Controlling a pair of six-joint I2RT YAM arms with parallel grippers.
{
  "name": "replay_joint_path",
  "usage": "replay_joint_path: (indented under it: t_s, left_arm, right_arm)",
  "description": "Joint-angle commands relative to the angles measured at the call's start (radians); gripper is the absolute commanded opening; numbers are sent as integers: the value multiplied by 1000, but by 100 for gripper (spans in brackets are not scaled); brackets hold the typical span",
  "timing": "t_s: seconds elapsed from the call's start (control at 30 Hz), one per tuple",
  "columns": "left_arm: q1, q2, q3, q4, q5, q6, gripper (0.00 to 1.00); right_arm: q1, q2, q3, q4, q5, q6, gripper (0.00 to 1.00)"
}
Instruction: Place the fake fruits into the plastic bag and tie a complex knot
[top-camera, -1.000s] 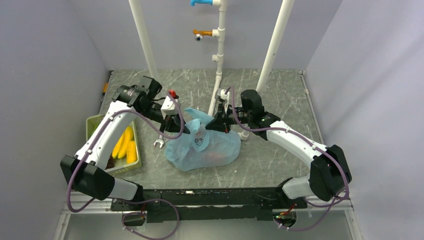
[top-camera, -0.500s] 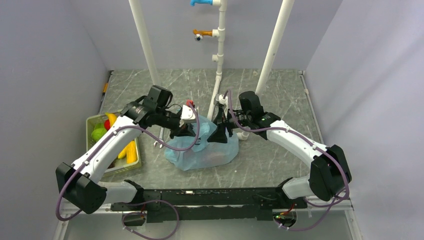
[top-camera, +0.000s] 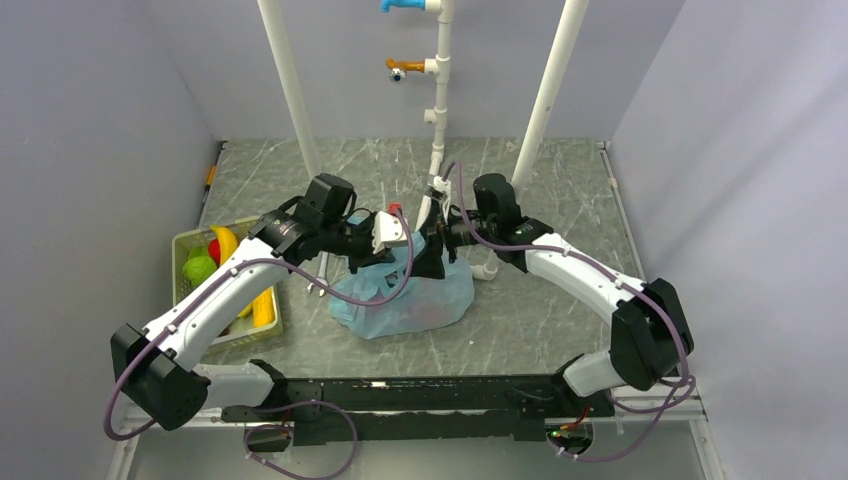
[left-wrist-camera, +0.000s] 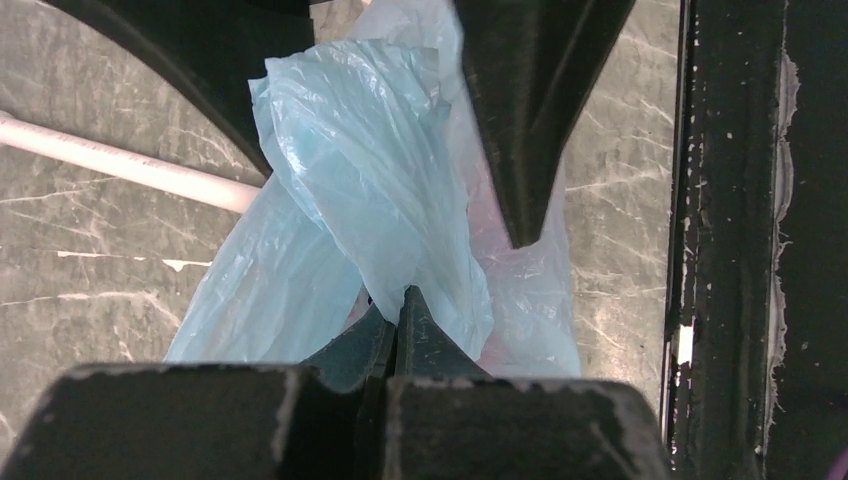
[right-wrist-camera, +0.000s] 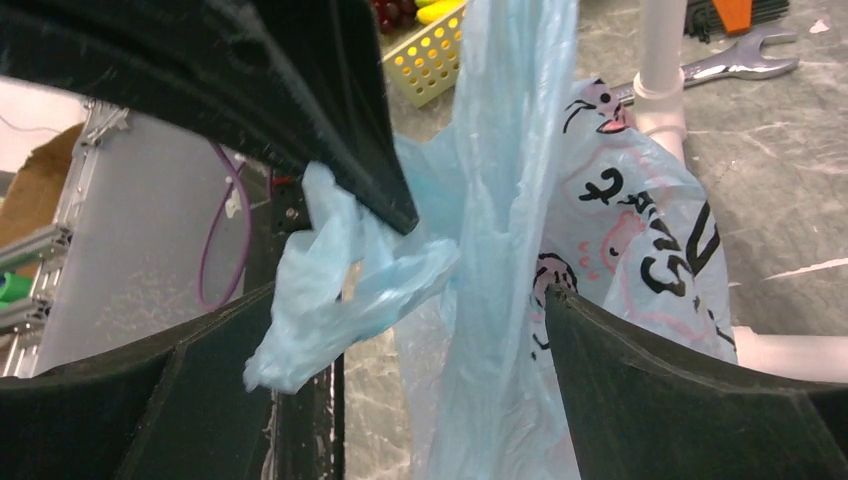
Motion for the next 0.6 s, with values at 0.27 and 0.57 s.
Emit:
replay_joint_path:
  t_s: [0.27, 0.57]
  left_arm:
    - [-19, -45, -35, 46, -73, 29, 0]
    - [-24, -31, -40, 58, -85, 47, 0]
  right_arm:
    - [4, 85, 151, 18, 15, 48, 100]
    - [15, 165, 169, -14, -12, -34, 78]
